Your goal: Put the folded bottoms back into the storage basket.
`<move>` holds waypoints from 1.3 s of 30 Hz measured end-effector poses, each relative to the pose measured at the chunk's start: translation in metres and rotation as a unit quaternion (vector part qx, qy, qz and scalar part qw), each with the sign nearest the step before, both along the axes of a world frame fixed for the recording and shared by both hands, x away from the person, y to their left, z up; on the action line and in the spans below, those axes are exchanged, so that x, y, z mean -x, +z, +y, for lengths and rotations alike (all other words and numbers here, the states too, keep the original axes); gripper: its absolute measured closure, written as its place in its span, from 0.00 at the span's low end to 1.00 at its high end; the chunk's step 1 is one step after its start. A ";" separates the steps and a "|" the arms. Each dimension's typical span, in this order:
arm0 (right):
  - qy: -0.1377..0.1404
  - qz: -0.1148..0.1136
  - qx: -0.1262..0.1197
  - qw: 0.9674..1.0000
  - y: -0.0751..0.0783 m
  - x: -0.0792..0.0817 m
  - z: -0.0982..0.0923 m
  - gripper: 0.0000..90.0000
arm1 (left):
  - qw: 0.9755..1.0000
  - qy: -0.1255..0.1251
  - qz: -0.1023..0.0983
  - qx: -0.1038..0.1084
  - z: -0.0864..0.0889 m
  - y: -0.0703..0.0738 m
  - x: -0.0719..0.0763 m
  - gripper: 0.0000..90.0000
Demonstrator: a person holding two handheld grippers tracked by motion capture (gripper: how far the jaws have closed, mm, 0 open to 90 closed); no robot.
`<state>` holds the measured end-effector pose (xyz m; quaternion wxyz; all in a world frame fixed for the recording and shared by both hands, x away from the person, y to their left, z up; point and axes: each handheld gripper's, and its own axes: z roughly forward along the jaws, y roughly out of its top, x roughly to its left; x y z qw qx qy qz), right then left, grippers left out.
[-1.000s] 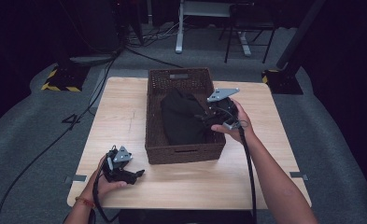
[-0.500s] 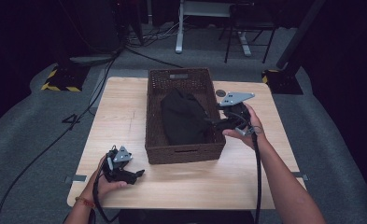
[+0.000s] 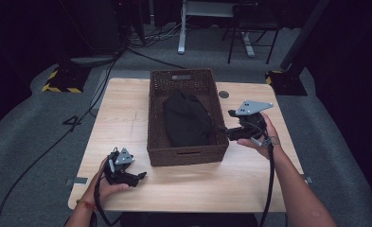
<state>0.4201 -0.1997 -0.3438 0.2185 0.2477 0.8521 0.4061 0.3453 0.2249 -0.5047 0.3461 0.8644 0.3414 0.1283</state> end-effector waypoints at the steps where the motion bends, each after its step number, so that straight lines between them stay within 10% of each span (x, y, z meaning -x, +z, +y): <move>1: -0.003 -0.003 0.001 1.000 -0.001 0.003 -0.005 0.32 | 1.000 0.000 0.000 0.000 0.000 0.000 0.000 0.14; 39: -0.058 0.009 0.037 0.998 -0.064 0.040 -0.078 0.34 | 1.000 0.000 0.000 0.001 0.000 0.000 0.000 0.14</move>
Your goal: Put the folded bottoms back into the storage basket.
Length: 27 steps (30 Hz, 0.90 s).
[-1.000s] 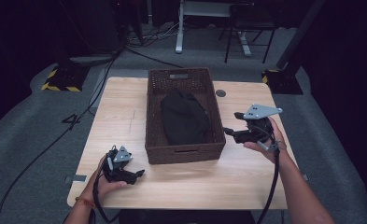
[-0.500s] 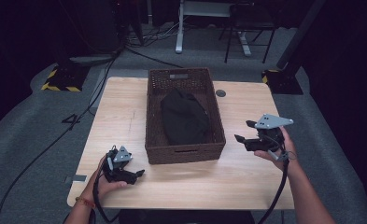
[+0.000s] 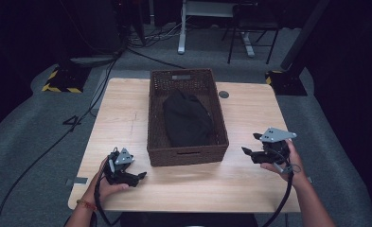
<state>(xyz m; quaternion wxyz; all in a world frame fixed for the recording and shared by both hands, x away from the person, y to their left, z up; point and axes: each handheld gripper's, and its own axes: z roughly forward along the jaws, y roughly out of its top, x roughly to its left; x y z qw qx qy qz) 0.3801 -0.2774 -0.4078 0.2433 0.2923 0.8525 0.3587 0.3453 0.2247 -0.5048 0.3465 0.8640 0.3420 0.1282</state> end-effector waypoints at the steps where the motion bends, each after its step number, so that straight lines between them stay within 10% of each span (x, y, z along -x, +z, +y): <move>1: -0.001 0.004 -0.002 1.000 -0.004 0.001 -0.002 0.34 | 1.000 0.000 0.000 0.000 0.000 0.000 0.000 0.14; 27: -0.053 0.047 -0.022 0.997 -0.068 0.018 -0.052 0.34 | 1.000 0.000 -0.001 -0.002 0.000 0.000 0.000 0.14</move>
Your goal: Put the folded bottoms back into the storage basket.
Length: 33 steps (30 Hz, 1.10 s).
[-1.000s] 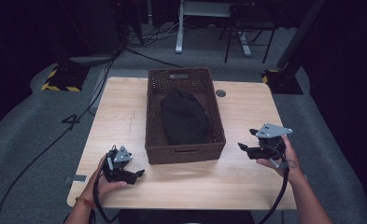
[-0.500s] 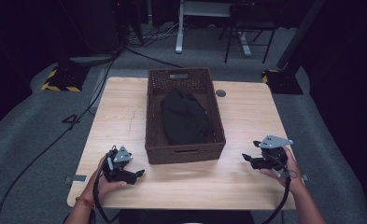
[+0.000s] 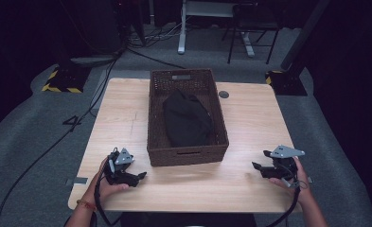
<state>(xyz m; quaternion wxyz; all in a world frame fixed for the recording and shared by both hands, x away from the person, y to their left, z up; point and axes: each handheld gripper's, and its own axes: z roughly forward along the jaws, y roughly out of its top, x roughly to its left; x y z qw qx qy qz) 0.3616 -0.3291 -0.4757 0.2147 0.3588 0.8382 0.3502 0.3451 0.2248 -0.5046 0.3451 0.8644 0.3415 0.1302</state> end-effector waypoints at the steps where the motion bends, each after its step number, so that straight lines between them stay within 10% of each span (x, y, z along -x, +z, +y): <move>1: -0.005 0.003 0.000 1.000 -0.004 0.002 -0.005 0.34 | 1.000 0.000 0.000 0.000 0.000 0.000 0.000 0.14; 14: -0.043 0.032 -0.041 0.998 -0.027 0.015 -0.031 0.31 | 1.000 0.001 0.000 0.000 0.000 0.000 0.000 0.14; 33: -0.065 0.034 -0.039 0.997 -0.029 0.015 -0.031 0.22 | 1.000 0.005 0.001 0.001 0.000 0.000 0.001 0.14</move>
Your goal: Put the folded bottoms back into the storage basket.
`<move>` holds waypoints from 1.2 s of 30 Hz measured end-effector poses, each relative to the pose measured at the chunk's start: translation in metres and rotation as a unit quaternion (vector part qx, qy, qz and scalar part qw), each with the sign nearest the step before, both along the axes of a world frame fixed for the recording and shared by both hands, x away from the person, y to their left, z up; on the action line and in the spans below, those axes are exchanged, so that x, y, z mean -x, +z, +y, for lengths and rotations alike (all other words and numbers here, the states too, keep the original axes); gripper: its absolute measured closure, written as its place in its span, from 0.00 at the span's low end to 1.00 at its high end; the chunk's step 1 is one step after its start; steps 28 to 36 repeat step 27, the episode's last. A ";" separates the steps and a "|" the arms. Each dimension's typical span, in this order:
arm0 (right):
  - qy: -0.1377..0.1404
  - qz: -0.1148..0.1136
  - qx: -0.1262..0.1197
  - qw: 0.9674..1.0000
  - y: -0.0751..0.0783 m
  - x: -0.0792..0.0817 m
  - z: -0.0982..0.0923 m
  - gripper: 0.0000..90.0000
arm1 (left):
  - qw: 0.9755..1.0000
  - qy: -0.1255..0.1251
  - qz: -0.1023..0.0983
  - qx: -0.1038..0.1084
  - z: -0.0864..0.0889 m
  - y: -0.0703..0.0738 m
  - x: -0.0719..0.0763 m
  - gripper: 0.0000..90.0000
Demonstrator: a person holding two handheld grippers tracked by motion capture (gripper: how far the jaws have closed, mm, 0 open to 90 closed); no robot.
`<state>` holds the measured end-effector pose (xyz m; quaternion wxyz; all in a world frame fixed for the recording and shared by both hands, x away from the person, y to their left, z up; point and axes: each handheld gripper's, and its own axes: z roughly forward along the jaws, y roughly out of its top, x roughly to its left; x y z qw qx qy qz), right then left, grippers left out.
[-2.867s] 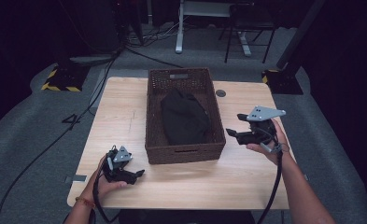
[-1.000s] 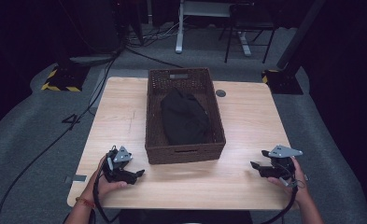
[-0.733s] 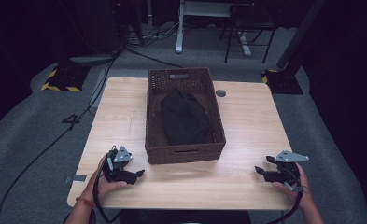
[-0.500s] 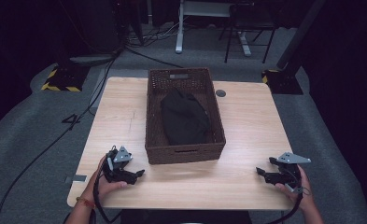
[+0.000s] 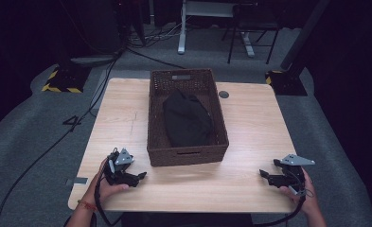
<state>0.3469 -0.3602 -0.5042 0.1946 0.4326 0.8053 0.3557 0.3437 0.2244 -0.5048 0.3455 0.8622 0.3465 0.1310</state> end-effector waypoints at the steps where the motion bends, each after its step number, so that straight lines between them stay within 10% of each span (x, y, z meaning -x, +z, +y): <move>1: 0.000 0.000 0.000 1.000 0.000 0.000 0.000 0.22 | 1.000 0.000 0.000 0.000 0.000 0.000 0.000 0.14; 36: -0.005 0.001 0.001 1.000 0.000 0.000 0.000 0.20 | 1.000 -0.001 0.001 0.000 0.000 0.000 -0.001 0.14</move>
